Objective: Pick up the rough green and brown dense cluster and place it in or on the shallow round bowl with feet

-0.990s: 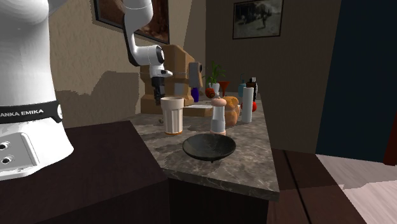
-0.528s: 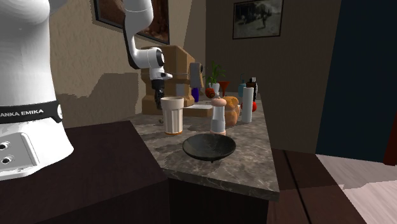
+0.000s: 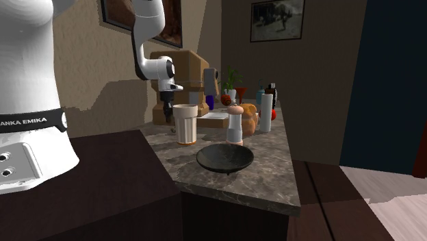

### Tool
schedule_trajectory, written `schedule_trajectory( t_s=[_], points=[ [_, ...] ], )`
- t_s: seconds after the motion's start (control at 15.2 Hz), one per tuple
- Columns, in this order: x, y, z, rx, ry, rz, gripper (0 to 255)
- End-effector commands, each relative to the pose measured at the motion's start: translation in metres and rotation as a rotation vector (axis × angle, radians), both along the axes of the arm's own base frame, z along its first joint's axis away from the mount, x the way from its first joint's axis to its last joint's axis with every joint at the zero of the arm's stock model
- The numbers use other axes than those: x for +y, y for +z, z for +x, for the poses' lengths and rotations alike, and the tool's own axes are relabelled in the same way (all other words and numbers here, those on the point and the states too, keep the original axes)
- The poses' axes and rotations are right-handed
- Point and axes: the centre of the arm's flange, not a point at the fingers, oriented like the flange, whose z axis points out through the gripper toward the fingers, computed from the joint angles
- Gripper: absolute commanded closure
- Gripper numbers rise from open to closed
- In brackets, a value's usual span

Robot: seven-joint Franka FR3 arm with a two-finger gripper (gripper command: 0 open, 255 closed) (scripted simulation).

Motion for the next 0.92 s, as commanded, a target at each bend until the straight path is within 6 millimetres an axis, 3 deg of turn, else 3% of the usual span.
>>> schedule_trajectory(
  t_s=[0.0, 0.33, 0.86],
  points=[
    [0.0, 0.001, 0.001, -0.001, -0.001, 0.001, 0],
    [-0.069, -0.004, 0.029, -0.089, 0.107, 0.169, 0],
    [-0.068, -0.044, 0.031, -0.089, 0.107, 0.169, 0]
  ],
)
